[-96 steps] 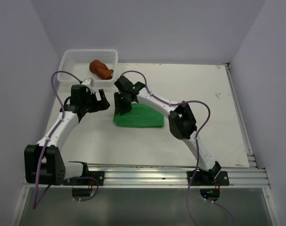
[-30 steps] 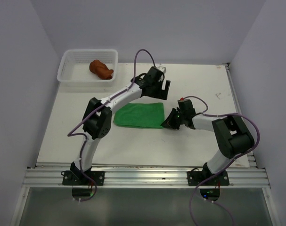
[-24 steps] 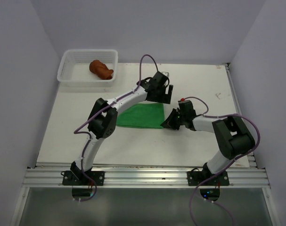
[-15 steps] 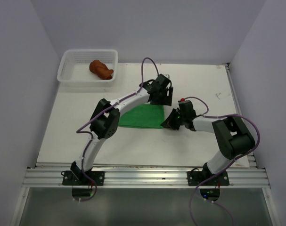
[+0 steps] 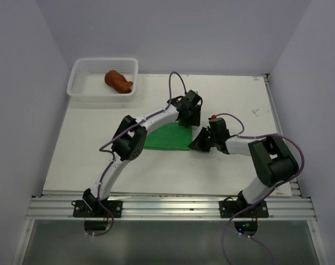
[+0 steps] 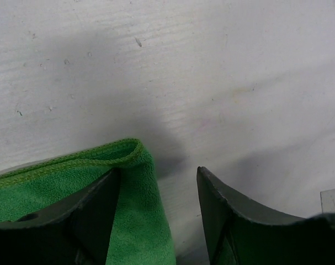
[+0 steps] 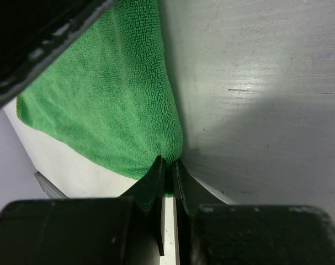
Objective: Roll the towels
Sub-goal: Roll the towel
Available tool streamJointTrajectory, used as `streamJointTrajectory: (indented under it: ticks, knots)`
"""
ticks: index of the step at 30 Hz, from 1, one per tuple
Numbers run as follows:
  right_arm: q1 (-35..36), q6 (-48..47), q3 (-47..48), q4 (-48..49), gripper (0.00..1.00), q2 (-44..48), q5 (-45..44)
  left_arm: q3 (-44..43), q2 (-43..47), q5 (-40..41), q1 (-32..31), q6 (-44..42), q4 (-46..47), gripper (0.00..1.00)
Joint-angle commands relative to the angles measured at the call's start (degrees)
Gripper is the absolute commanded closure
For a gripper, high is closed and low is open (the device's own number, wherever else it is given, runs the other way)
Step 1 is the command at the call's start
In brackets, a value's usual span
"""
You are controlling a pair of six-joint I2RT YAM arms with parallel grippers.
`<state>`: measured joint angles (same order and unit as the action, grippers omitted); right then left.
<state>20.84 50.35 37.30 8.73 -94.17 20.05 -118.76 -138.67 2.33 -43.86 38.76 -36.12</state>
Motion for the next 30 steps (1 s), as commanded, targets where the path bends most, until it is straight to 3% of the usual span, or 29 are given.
streamJointTrajectory:
  ticks: [1, 2, 5, 20, 23, 30]
  knots:
    - [-0.01, -2.80, -1.35, -2.13, 1.00, -0.93, -6.60, -3.14, -2.04, 1.71, 0.09, 0.79, -2.72, 0.40]
    - [0.16, -3.49, -1.26, -2.49, 1.00, -0.58, -6.95, -3.32, -2.39, 1.89, 0.17, 0.70, -2.99, 0.46]
    - [0.51, -4.90, -0.30, -4.07, 1.00, -0.05, -8.10, -3.06, -3.09, 2.59, 0.17, 0.09, -4.48, 0.52]
    - [4.91, -8.07, 2.78, -10.66, 1.00, 2.06, -15.39, -2.97, -7.40, 12.25, -0.79, -4.40, -12.92, 0.63]
    - [5.17, -8.77, 2.78, -12.16, 1.00, 3.03, -17.06, -2.18, -6.97, 14.89, -0.88, -4.49, -13.89, 0.75]
    - [5.44, -11.06, 3.13, -15.58, 1.00, 5.66, -19.52, -2.71, -4.95, 11.66, -0.62, -2.04, -11.27, 0.82]
